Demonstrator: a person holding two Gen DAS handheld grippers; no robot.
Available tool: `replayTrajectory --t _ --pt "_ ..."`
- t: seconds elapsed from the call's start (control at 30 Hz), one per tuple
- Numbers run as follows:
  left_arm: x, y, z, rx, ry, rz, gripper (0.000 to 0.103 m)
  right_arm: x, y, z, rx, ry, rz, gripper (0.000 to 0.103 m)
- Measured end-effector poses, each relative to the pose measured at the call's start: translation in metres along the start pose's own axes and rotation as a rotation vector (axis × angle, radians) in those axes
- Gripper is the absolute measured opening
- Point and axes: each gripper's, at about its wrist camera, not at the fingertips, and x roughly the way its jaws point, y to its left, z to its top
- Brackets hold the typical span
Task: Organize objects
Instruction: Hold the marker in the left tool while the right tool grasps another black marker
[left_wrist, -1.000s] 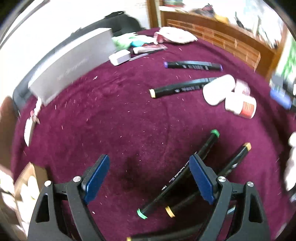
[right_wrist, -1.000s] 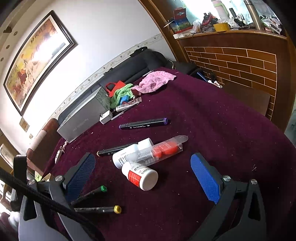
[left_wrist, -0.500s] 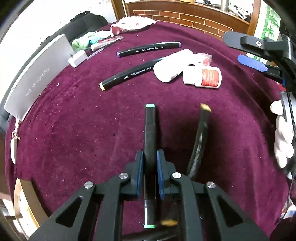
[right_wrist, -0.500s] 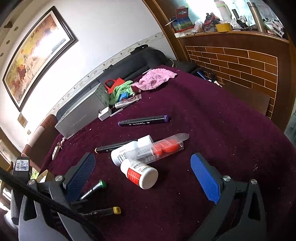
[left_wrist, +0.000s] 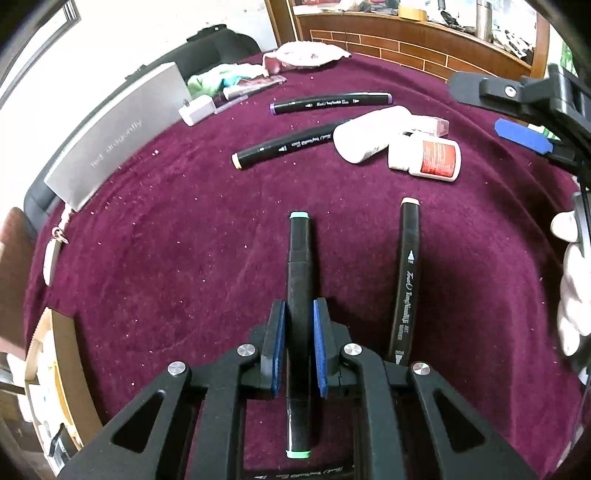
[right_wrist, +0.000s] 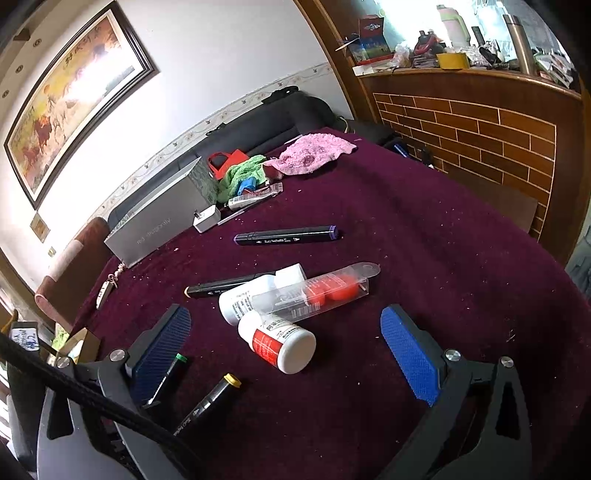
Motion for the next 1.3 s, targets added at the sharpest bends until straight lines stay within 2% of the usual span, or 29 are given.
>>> replayTrajectory --t 0.2,0.43,0.47,0.57,0.73,0.8,0.87,0.9,0.97,1.17,1.2,1.27,1.3 --pt "-0.023 0.014 -0.018 -0.132 -0.046 -0.058 0.011 0.002 0.006 -0.002 -0.047 -0.012 -0.054 0.103" --pt "-0.085 0.042 -0.052 -0.262 -0.168 -0.081 0.012 0.003 0.010 -0.001 -0.075 -0.023 -0.122 0.103" --pt "-0.096 0.047 -0.060 -0.275 -0.190 -0.076 0.012 0.001 0.010 0.000 -0.065 -0.009 -0.134 0.101" --pt "-0.109 0.059 -0.075 -0.304 -0.229 -0.080 0.012 -0.016 0.018 -0.002 -0.021 0.047 -0.101 0.099" --pt "-0.110 0.073 -0.100 -0.372 -0.254 -0.114 0.012 -0.029 0.061 -0.020 -0.093 0.196 -0.080 0.098" --pt "-0.114 0.076 -0.111 -0.386 -0.265 -0.126 0.012 -0.020 0.075 -0.031 -0.118 0.266 -0.089 0.090" --pt "-0.121 0.081 -0.122 -0.399 -0.283 -0.136 0.012 -0.006 0.085 -0.042 -0.149 0.324 -0.128 0.075" --pt "-0.125 0.085 -0.129 -0.407 -0.293 -0.139 0.012 0.002 0.090 -0.048 -0.153 0.358 -0.137 0.064" --pt "-0.132 0.094 -0.140 -0.426 -0.307 -0.141 0.012 0.019 0.098 -0.058 -0.159 0.410 -0.175 0.058" --pt "-0.139 0.115 -0.163 -0.476 -0.338 -0.131 0.012 0.042 0.123 -0.077 -0.241 0.407 -0.358 0.054" --pt "-0.139 0.119 -0.166 -0.484 -0.341 -0.129 0.012 0.042 0.127 -0.078 -0.256 0.393 -0.372 0.050" --pt "-0.139 0.124 -0.171 -0.500 -0.349 -0.136 0.012 0.042 0.137 -0.082 -0.290 0.382 -0.376 0.028" --pt "-0.138 0.126 -0.175 -0.505 -0.350 -0.137 0.012 0.043 0.142 -0.083 -0.310 0.380 -0.378 0.022"
